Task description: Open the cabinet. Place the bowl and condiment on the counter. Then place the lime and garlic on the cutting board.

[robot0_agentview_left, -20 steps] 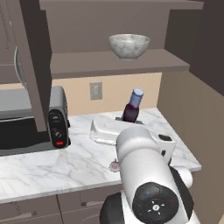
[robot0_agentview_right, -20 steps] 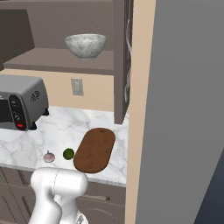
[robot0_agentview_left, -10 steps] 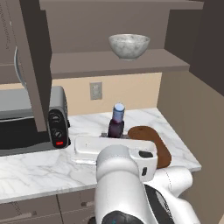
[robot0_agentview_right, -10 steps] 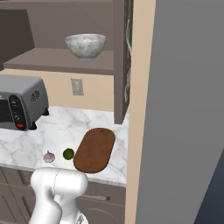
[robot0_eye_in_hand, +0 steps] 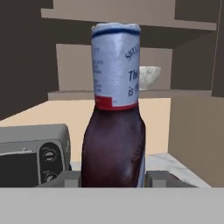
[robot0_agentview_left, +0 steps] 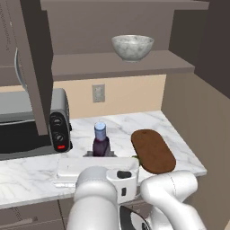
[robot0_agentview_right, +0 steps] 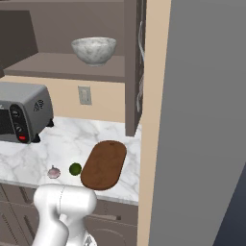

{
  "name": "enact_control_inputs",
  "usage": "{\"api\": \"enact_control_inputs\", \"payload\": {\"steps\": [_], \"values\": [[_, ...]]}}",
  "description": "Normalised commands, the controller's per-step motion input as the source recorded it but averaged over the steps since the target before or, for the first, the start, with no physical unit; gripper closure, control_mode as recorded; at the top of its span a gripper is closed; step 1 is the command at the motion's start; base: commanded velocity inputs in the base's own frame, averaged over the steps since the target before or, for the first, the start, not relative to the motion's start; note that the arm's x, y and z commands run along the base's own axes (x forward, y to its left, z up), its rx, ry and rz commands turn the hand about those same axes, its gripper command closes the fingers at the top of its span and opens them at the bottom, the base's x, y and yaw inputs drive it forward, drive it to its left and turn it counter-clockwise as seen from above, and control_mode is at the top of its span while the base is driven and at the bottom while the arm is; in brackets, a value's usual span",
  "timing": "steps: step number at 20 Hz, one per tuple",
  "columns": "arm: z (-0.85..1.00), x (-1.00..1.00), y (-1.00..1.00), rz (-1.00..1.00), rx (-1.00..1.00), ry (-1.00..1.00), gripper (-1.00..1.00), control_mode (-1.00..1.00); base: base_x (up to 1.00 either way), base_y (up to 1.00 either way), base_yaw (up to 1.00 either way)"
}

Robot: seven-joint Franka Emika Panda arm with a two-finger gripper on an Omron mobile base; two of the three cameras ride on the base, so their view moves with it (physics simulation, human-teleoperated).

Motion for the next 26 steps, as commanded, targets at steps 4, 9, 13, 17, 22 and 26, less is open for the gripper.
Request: {"api": "enact_control_inputs", "payload": {"steps": [4,9,13,17,22,26], "values": [[-0.39,0.0,0.16,0.0,-0.03,0.0,1.0,-1.0,0.0,0.0,0.0],[-0.33,0.0,0.12,0.0,0.0,0.0,1.0,-1.0,0.0,0.0,0.0],[-0.26,0.06,0.06,0.01,0.0,0.0,1.0,-1.0,0.0,0.0,0.0],[-0.2,0.19,0.01,0.02,0.0,0.0,1.0,-1.0,0.0,0.0,0.0],[-0.14,0.36,0.22,0.0,0.0,0.0,1.0,-1.0,0.0,0.0,0.0],[-0.05,0.37,0.47,0.0,0.0,0.0,1.0,-1.0,0.0,0.0,0.0]]}}
